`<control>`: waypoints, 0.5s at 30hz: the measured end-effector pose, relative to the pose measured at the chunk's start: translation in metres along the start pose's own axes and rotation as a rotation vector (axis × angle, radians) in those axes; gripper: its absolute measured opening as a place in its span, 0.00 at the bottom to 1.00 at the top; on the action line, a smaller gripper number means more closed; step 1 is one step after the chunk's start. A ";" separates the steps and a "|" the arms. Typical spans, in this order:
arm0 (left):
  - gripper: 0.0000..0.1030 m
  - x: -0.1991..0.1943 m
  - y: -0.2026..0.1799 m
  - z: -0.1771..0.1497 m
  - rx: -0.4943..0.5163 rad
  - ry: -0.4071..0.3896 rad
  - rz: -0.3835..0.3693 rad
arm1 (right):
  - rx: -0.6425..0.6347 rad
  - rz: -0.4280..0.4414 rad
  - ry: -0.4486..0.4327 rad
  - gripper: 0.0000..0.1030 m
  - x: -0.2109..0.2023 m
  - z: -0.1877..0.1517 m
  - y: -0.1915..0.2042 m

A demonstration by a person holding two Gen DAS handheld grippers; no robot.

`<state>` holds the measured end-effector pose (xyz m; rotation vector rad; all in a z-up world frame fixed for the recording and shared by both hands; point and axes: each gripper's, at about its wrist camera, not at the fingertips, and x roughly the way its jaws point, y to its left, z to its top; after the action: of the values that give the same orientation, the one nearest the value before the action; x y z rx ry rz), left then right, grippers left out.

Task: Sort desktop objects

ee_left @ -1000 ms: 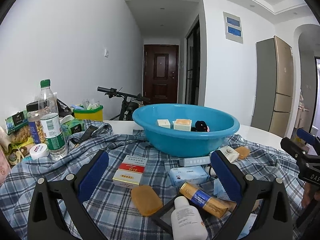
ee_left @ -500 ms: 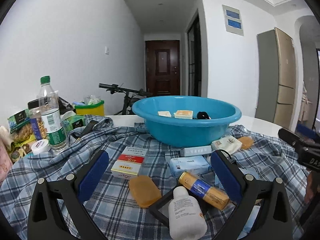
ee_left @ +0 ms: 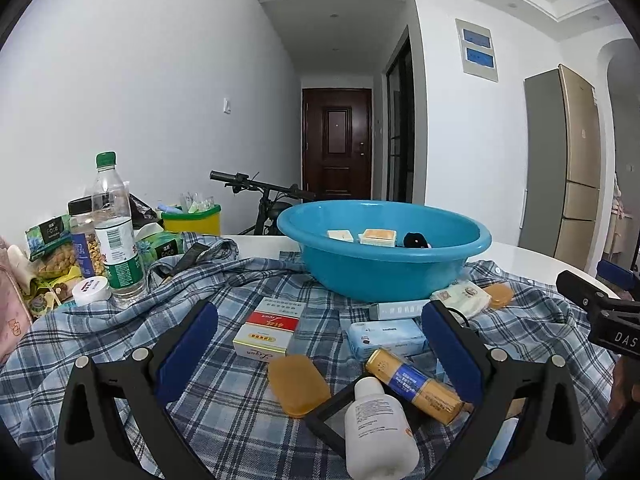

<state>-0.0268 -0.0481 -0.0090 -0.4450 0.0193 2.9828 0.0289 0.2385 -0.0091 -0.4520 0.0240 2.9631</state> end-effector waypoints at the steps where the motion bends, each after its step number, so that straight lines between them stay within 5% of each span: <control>1: 1.00 0.000 0.000 0.000 0.000 0.000 0.006 | -0.001 0.000 -0.001 1.00 0.000 0.000 0.000; 15: 1.00 0.000 0.000 0.000 -0.002 0.000 0.013 | -0.002 -0.001 -0.003 1.00 -0.001 0.000 0.000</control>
<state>-0.0265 -0.0478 -0.0087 -0.4462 0.0193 2.9963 0.0296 0.2383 -0.0092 -0.4474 0.0209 2.9632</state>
